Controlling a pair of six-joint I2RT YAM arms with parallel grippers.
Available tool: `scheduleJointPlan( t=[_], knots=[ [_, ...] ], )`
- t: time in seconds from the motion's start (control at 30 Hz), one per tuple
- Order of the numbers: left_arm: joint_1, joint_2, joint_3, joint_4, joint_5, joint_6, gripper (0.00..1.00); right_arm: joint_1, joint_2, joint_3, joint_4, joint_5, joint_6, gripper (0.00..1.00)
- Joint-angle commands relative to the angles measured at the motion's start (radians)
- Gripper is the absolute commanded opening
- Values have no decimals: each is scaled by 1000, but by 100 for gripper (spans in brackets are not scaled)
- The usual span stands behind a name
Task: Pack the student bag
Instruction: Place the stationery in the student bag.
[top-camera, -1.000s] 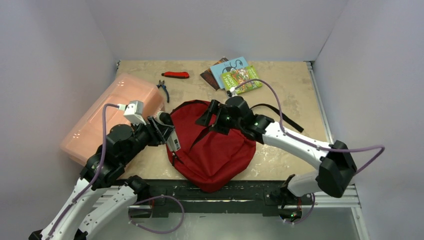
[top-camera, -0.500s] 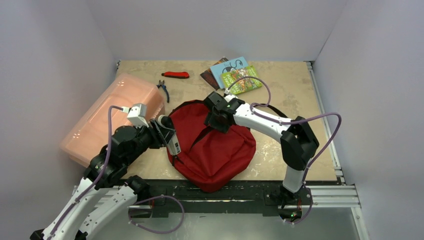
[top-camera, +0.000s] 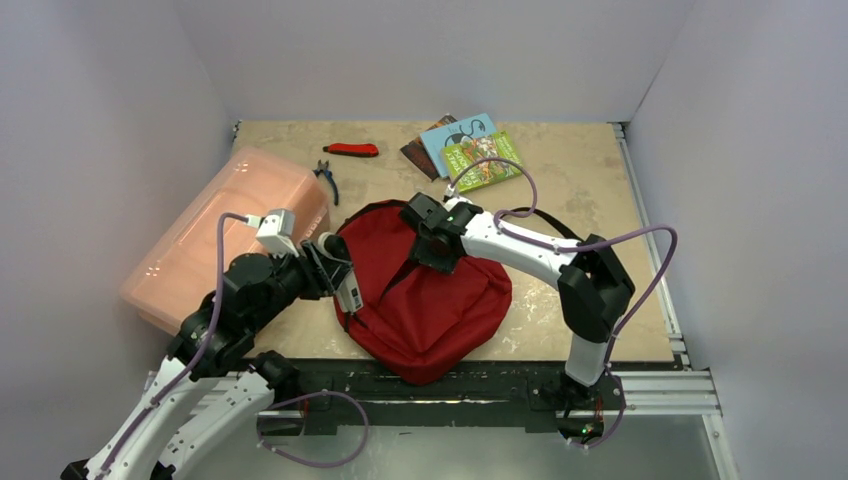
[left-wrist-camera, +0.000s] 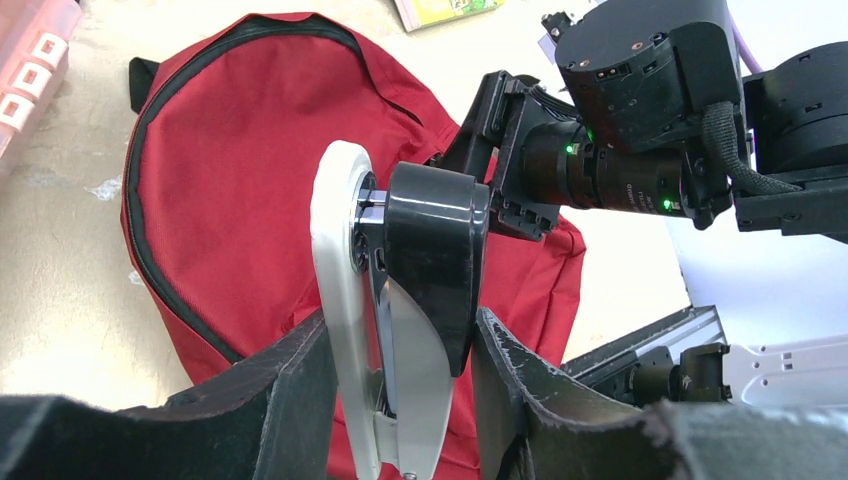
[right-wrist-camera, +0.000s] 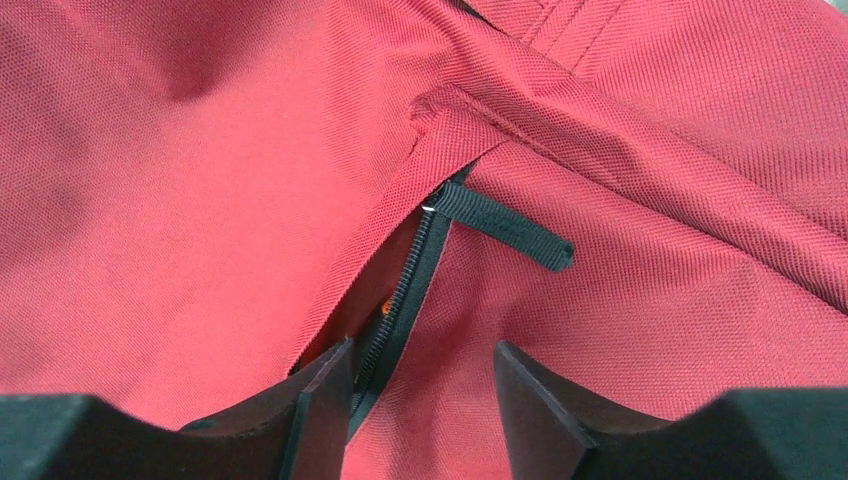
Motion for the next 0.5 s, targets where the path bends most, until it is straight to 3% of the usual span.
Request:
scheduleJointPlan(
  t=[0.0, 0.13, 0.3, 0.47],
  knots=[
    [3, -3, 10, 116, 22, -8, 0, 14, 1, 21, -18, 51, 34, 51],
    [3, 8, 5, 122, 32, -18, 0, 16, 9, 10, 4, 42, 35, 40],
    [3, 40, -10, 161, 66, -78, 0, 16, -26, -33, 66, 50, 26, 2],
    [8, 143, 1, 215, 73, -149, 0, 16, -147, -179, 233, 17, -24, 0]
  ],
)
